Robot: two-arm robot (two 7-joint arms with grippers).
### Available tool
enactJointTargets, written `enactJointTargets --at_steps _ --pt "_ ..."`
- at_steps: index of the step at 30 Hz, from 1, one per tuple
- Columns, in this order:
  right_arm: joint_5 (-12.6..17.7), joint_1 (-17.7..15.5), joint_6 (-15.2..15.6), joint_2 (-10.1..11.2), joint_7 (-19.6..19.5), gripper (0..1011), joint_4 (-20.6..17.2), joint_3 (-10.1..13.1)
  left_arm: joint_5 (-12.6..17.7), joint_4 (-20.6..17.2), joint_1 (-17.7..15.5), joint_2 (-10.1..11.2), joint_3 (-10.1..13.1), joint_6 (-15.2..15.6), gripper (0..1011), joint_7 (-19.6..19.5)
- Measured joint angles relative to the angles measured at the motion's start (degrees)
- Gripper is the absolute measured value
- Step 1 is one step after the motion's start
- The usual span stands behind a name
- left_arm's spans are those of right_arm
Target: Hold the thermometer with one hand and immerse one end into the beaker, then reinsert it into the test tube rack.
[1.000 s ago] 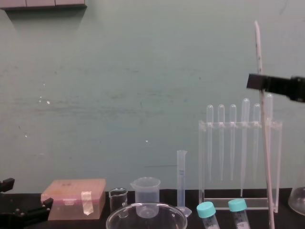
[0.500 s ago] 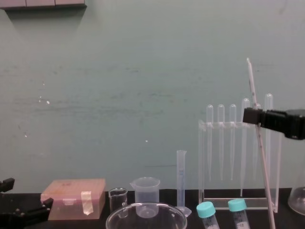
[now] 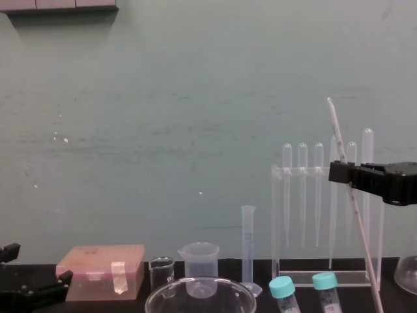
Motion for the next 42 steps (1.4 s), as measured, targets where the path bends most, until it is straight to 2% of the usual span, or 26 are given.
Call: enactJointTargets --at_steps 16,24,25,28,31,32,35,36,40,42 --pt "-0.23 -0.07 0.22 -0.48 0.15 73 0.10 0.23 0.00 0.00 0.00 0.00 0.00 0.00 1008 0.00" --pt "-0.23 -0.05 0.27 -0.45 0.15 298 0.09 0.21 0.00 0.00 0.00 0.00 0.00 0.00 1008 0.00" --pt "-0.23 -0.04 0.27 -0.44 0.15 358 0.09 0.21 0.00 0.00 0.00 0.00 0.00 0.00 1008 0.00" --pt "-0.23 -0.04 0.27 -0.42 0.15 416 0.08 0.21 0.00 0.00 0.00 0.00 0.00 0.00 1008 0.00" --pt "-0.22 -0.04 0.27 -0.41 0.15 539 0.07 0.21 0.00 0.00 0.00 0.00 0.00 0.00 1008 0.00" --pt "-0.22 -0.04 0.27 -0.41 0.15 539 0.07 0.21 0.00 0.00 0.00 0.00 0.00 0.00 1008 0.00" --pt "-0.22 -0.04 0.27 -0.40 0.15 681 0.07 0.21 0.00 0.00 0.00 0.00 0.00 0.00 1008 0.00" --pt "-0.22 -0.04 0.26 -0.40 0.14 681 0.07 0.21 0.00 0.00 0.00 0.00 0.00 0.01 1008 0.00" --pt "-0.21 -0.15 0.19 -0.42 0.09 813 -0.03 0.35 0.00 0.00 0.00 0.00 0.00 0.00 1008 0.00" --pt "-0.75 -0.84 -0.21 -0.73 -2.34 868 -0.55 1.29 0.00 0.00 0.00 0.00 0.00 0.00 1008 0.00"
